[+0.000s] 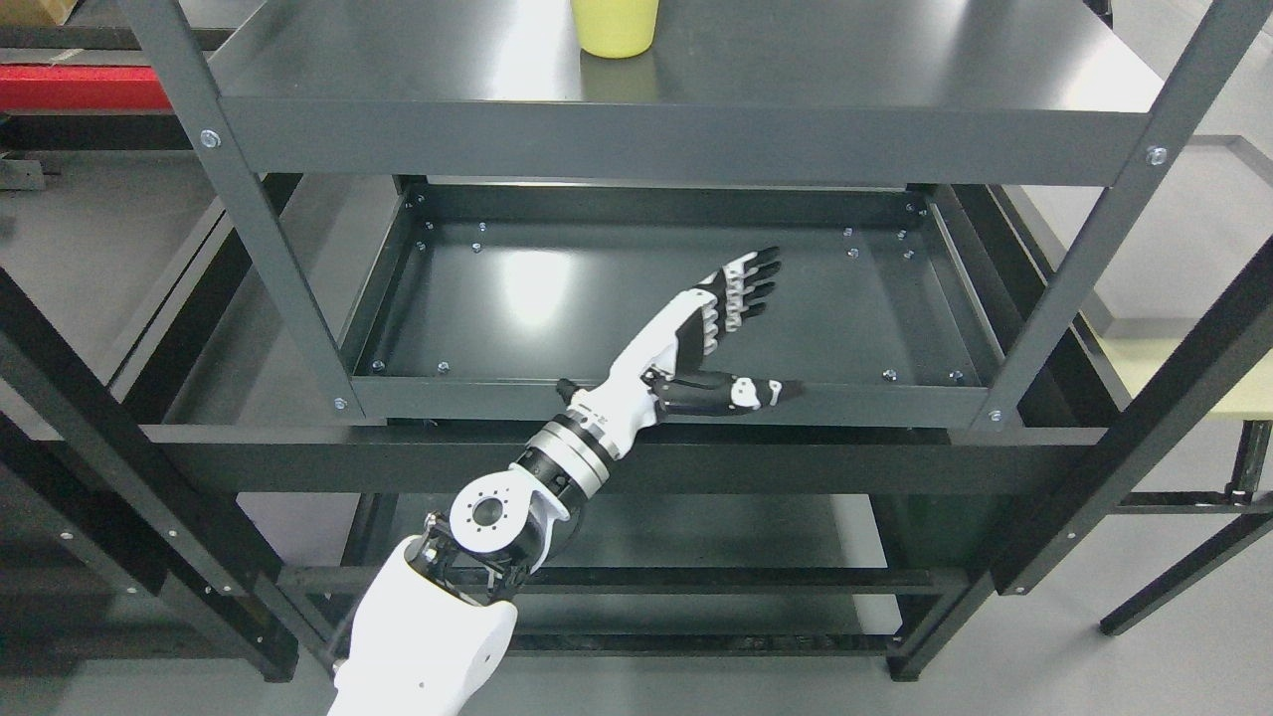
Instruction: Place yellow IKEA cup on middle right shelf
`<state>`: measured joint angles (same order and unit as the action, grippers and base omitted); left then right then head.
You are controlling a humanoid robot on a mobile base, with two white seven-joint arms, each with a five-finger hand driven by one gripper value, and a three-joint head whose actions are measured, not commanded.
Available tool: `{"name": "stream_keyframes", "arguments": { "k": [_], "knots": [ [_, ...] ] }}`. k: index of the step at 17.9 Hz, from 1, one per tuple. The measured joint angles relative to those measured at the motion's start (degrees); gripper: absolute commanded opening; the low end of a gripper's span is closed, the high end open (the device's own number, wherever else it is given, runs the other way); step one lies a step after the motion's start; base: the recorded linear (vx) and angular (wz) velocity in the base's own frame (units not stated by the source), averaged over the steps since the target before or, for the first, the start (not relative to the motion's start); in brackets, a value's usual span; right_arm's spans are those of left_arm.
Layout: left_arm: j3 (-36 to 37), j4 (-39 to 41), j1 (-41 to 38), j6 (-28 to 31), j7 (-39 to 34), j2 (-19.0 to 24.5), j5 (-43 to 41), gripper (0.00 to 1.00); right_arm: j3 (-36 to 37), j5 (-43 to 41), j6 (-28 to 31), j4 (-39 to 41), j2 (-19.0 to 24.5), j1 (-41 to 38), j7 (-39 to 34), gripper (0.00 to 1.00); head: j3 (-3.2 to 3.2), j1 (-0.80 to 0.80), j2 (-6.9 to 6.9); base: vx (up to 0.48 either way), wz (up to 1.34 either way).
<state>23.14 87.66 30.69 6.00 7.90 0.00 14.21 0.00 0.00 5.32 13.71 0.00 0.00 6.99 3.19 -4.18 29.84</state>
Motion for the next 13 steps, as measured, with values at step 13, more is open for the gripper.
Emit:
{"name": "stream_keyframes", "arguments": {
  "k": [13],
  "knots": [
    [-10.68,-2.90,-10.95,-9.55,-9.98,0.00,-8.04,0.99,0.00,0.00,0.00,0.00,0.00,0.00,-0.29,0.99,0.00,0.00,0.00,0.000,0.00]
  ]
}}
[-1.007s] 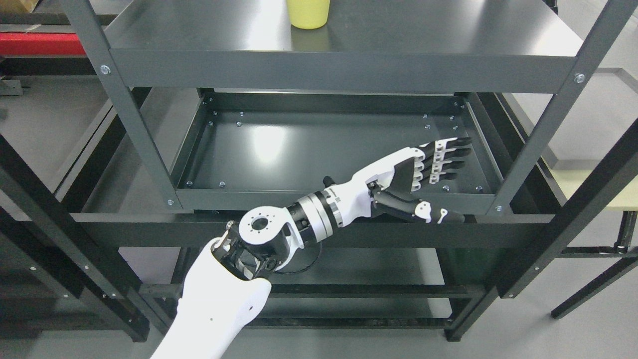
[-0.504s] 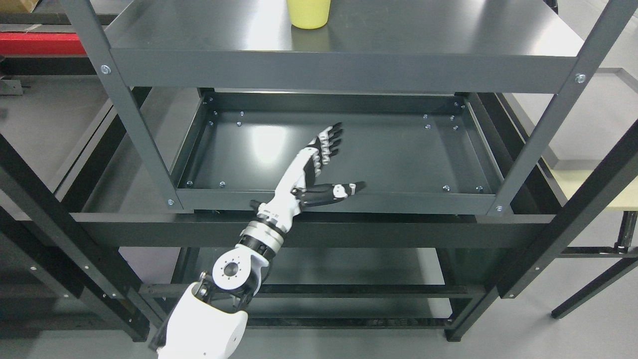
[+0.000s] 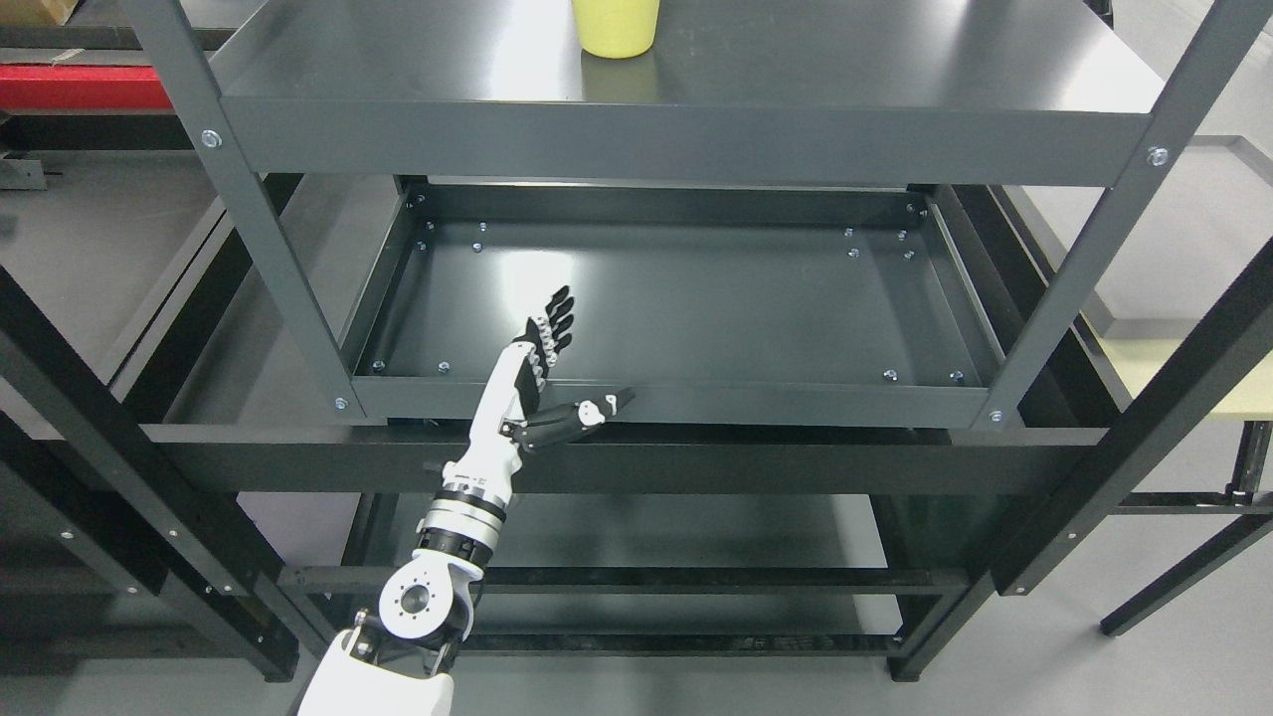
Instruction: Place yellow IKEA cup on middle right shelf
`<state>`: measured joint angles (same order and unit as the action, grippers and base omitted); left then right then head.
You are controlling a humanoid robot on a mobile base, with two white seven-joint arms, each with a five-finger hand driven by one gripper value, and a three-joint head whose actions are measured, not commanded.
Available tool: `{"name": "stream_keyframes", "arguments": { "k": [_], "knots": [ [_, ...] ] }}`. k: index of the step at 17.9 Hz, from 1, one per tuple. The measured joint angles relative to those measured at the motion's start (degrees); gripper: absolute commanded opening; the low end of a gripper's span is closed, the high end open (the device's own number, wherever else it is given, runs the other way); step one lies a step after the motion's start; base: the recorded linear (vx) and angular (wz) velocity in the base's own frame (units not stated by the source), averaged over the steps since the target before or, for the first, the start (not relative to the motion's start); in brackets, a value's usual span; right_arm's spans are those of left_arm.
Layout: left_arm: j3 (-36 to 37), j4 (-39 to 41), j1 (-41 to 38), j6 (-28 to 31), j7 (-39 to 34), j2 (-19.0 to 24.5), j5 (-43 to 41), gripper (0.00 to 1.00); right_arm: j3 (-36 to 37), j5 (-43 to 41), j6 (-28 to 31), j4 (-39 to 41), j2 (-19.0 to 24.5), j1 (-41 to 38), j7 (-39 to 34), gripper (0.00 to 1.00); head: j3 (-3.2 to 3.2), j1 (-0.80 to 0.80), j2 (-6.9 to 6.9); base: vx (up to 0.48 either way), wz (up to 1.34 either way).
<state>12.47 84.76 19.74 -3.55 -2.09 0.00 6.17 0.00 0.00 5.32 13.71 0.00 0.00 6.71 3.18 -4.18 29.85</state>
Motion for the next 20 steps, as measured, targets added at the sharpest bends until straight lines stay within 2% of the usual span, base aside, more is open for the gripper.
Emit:
{"name": "stream_keyframes", "arguments": {
  "k": [20],
  "knots": [
    [-1.76,8.23,-2.17,3.02,-1.15,0.00,-0.53,0.99,0.00,0.00,0.00,0.00,0.00,0.00,-0.04,0.99,0.00,0.00,0.00,0.000,0.00]
  ]
}}
